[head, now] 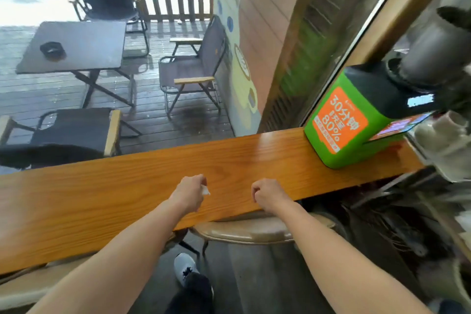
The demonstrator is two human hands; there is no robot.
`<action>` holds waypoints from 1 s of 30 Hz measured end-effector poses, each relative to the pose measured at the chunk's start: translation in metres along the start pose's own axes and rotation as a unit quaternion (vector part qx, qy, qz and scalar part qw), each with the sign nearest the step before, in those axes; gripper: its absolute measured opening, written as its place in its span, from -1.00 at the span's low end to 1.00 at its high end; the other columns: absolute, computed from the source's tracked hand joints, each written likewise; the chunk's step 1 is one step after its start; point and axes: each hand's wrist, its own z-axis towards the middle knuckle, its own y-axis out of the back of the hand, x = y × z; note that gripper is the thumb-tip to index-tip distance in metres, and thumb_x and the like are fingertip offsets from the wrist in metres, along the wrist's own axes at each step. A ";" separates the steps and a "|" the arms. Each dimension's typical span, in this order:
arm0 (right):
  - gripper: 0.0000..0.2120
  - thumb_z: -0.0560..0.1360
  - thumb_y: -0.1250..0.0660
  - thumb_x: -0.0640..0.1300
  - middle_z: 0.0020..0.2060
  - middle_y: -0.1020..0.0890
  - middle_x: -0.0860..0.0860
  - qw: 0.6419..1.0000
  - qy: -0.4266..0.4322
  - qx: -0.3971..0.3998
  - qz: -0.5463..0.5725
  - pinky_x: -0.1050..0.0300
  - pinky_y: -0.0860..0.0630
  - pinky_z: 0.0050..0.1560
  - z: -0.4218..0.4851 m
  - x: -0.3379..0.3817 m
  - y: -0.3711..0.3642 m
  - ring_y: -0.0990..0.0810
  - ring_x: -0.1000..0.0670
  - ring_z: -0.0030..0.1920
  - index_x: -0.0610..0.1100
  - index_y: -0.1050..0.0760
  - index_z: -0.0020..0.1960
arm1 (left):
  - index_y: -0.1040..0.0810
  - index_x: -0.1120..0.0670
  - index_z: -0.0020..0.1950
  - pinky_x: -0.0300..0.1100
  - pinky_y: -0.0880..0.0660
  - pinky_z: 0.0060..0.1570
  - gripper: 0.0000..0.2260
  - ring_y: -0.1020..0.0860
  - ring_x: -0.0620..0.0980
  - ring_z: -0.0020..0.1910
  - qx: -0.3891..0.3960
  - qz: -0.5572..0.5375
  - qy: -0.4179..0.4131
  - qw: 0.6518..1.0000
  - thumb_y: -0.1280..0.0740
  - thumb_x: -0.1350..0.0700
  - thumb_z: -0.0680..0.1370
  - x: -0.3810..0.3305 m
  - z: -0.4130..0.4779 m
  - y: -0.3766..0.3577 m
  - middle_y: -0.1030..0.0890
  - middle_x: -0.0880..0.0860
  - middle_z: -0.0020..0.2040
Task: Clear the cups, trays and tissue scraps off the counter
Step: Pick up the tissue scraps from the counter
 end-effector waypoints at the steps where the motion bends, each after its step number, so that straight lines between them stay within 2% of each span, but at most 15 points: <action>1: -0.70 0.40 -0.08 -0.30 -0.15 -0.67 -0.10 1.000 -0.002 -0.017 -0.001 0.03 -0.53 -0.12 -0.016 -0.014 0.010 -0.59 -0.16 -0.08 -0.08 -0.55 -0.31 | -0.59 0.08 0.06 -0.01 -0.64 -0.26 -0.74 -0.63 0.13 -0.22 -0.002 0.011 -0.023 1.000 -0.20 0.36 0.54 -0.021 -0.005 -0.004 -0.57 0.11 -0.03; 3: -0.75 0.43 -0.11 -0.22 -0.16 -0.65 -0.09 0.998 -0.008 -0.062 -0.001 0.05 -0.47 -0.17 -0.048 -0.044 0.028 -0.56 -0.16 -0.10 -0.07 -0.52 -0.30 | -0.64 0.05 -0.14 -0.09 -0.58 -0.23 -0.69 -0.61 0.08 -0.20 -0.013 0.033 -0.069 0.997 -0.17 0.37 0.50 -0.064 -0.018 -0.013 -0.59 0.08 -0.05; 5: -0.77 0.45 -0.11 -0.15 -0.15 -0.62 -0.11 0.994 -0.010 -0.112 0.004 0.04 -0.42 -0.20 -0.080 -0.074 0.044 -0.52 -0.17 -0.11 -0.12 -0.50 -0.28 | -0.61 0.03 -0.29 -0.12 -0.54 -0.21 -0.69 -0.59 0.04 -0.20 -0.025 0.046 -0.109 0.993 -0.19 0.34 0.47 -0.106 -0.033 -0.025 -0.64 0.08 -0.12; 8: -0.73 0.45 -0.17 -0.05 -0.29 -0.57 -0.10 0.983 -0.025 -0.179 0.041 -0.05 -0.41 -0.24 -0.130 -0.121 0.053 -0.51 -0.17 -0.19 -0.15 -0.41 -0.36 | -0.57 0.05 -0.35 -0.17 -0.50 -0.31 -0.77 -0.59 0.04 -0.26 -0.032 0.038 -0.164 0.985 -0.22 0.24 0.44 -0.162 -0.058 -0.054 -0.62 0.03 -0.29; 11: -0.72 0.47 -0.28 0.05 -0.30 -0.60 -0.04 0.968 -0.070 -0.227 0.080 0.00 -0.49 -0.20 -0.178 -0.173 0.046 -0.58 -0.13 -0.18 -0.09 -0.48 -0.32 | -0.55 0.05 -0.32 -0.19 -0.47 -0.36 -0.86 -0.57 0.04 -0.31 -0.030 0.081 -0.213 0.973 -0.27 0.05 0.40 -0.214 -0.085 -0.094 -0.60 0.01 -0.33; 13: -0.78 0.47 -0.37 0.08 -0.27 -0.62 -0.01 0.957 -0.102 -0.249 0.106 0.03 -0.55 -0.18 -0.204 -0.209 0.038 -0.60 -0.07 -0.18 -0.05 -0.52 -0.23 | -0.53 0.03 -0.25 -0.19 -0.48 -0.37 -0.77 -0.56 0.02 -0.30 -0.037 0.132 -0.266 0.954 -0.29 -0.13 0.42 -0.246 -0.100 -0.124 -0.59 -0.01 -0.29; 16: -0.78 0.44 -0.44 0.10 -0.23 -0.59 0.03 0.943 -0.134 -0.287 0.099 0.05 -0.51 -0.21 -0.237 -0.253 0.028 -0.59 -0.05 -0.18 -0.02 -0.50 -0.12 | -0.49 -0.01 -0.16 -0.16 -0.44 -0.37 -0.69 -0.56 0.05 -0.23 -0.058 0.241 -0.373 0.894 -0.26 -0.25 0.46 -0.288 -0.116 -0.167 -0.58 0.00 -0.19; 19: -0.77 0.44 -0.48 0.06 -0.20 -0.53 0.03 0.932 -0.151 -0.320 0.083 0.09 -0.43 -0.22 -0.257 -0.286 0.022 -0.54 -0.04 -0.17 -0.01 -0.46 -0.09 | -0.48 -0.02 -0.05 -0.13 -0.37 -0.33 -0.67 -0.57 0.07 -0.12 -0.038 0.268 -0.436 0.858 -0.24 -0.27 0.48 -0.319 -0.123 -0.204 -0.56 -0.01 -0.12; 22: -0.78 0.42 -0.50 -0.03 -0.21 -0.50 0.03 0.920 -0.177 -0.332 0.112 0.03 -0.51 -0.16 -0.265 -0.313 0.018 -0.53 -0.05 -0.19 -0.01 -0.45 -0.12 | -0.48 -0.04 0.01 -0.11 -0.41 -0.27 -0.74 -0.58 0.06 -0.07 0.009 0.264 -0.446 0.855 -0.28 -0.18 0.47 -0.345 -0.118 -0.234 -0.55 -0.03 -0.08; 26: -0.78 0.40 -0.51 -0.10 -0.26 -0.44 0.08 0.905 -0.207 -0.337 0.155 0.05 -0.50 -0.19 -0.253 -0.340 0.012 -0.50 -0.03 -0.24 0.02 -0.44 -0.17 | -0.48 -0.07 0.04 -0.10 -0.49 -0.21 -0.78 -0.60 0.07 -0.04 0.041 0.273 -0.447 0.851 -0.31 -0.12 0.45 -0.370 -0.093 -0.265 -0.58 -0.03 -0.05; 30: -0.82 0.41 -0.51 -0.10 -0.22 -0.48 0.02 0.893 -0.235 -0.341 0.180 0.08 -0.50 -0.23 -0.224 -0.369 0.021 -0.50 -0.02 -0.25 -0.02 -0.49 -0.14 | -0.45 -0.09 0.05 -0.12 -0.43 -0.26 -0.75 -0.58 0.05 -0.05 0.067 0.277 -0.438 0.852 -0.34 -0.15 0.45 -0.398 -0.054 -0.285 -0.56 -0.04 -0.04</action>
